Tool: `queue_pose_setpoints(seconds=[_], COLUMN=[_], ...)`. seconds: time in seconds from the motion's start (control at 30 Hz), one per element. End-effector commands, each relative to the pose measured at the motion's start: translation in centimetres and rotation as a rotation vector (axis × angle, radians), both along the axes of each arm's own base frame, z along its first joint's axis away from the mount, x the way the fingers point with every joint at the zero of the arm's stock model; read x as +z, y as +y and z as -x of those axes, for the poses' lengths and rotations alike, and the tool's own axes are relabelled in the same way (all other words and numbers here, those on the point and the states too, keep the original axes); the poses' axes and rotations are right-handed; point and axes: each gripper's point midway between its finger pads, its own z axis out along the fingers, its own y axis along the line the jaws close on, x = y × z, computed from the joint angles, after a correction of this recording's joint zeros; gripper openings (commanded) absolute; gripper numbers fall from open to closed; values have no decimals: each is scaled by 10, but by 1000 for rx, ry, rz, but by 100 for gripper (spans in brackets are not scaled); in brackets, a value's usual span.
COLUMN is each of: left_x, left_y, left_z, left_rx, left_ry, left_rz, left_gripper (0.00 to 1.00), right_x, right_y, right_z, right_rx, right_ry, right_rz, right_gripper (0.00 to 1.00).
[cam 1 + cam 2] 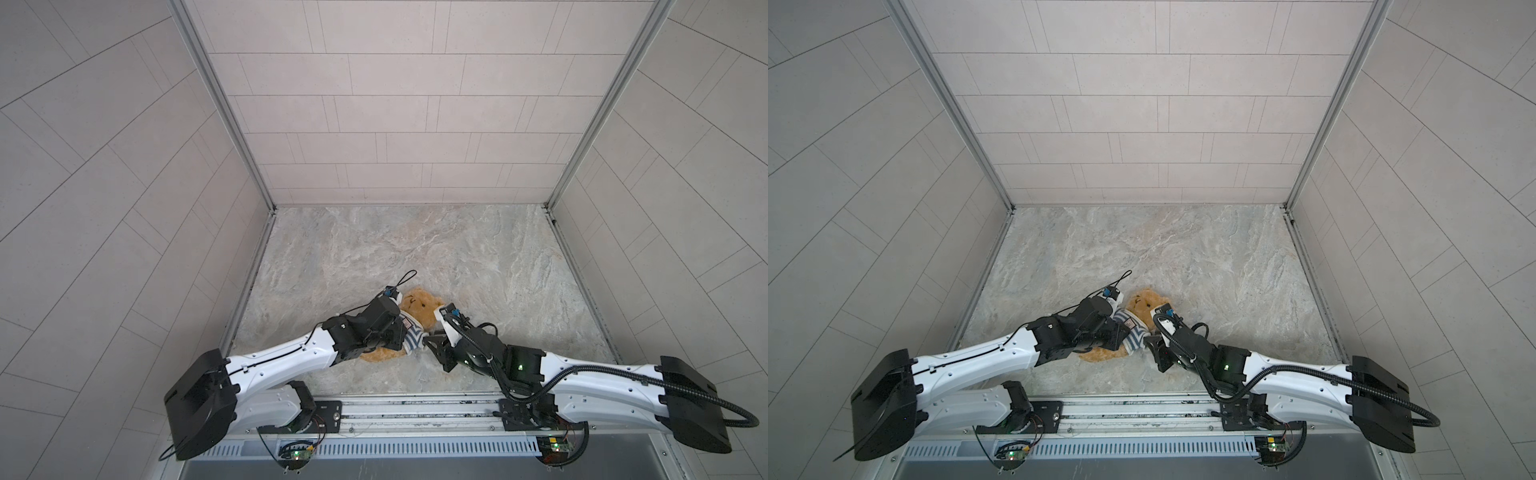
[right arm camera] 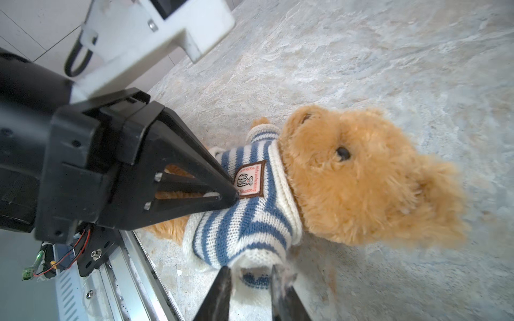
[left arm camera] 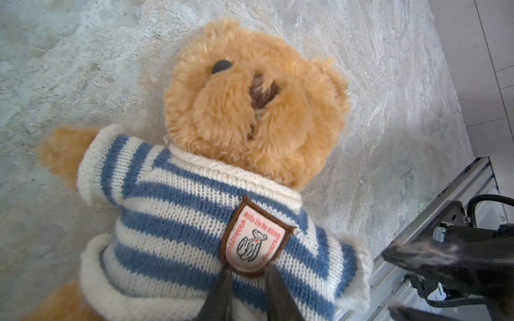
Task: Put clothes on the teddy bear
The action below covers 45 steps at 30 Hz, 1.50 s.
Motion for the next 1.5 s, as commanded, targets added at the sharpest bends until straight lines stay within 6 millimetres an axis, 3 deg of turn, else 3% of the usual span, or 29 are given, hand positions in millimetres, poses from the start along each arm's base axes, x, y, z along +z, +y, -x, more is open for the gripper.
queue_pose_setpoints(seconds=[0.0,0.3,0.57,0.67,0.77,1.0,1.47], left_x=[-16,-21,-26,-28,-30,-34,-46], left_y=[12,13,13,13,13,14,13], left_z=[3,2,3,3,3,3,2], left_rx=[18,14,11,11,9,9,-2], left_ry=[29,38,45,51,56,60,77], left_rz=[-34,-34,-30,-25,-27,-29,-39], left_gripper=[24,20,19,19,19,18,18], right_x=[-13,-17,-16,-12,-10,-20,-46], right_y=[-12,7,20,24,30,32,40], right_z=[-1,-3,-11,-16,-18,-20,-29], right_rx=[-48,11,12,9,21,23,54], right_ry=[9,-3,-31,-53,-55,-40,18], right_rz=[46,74,62,71,87,105,130], right_gripper=[20,5,2,6,16,35,32])
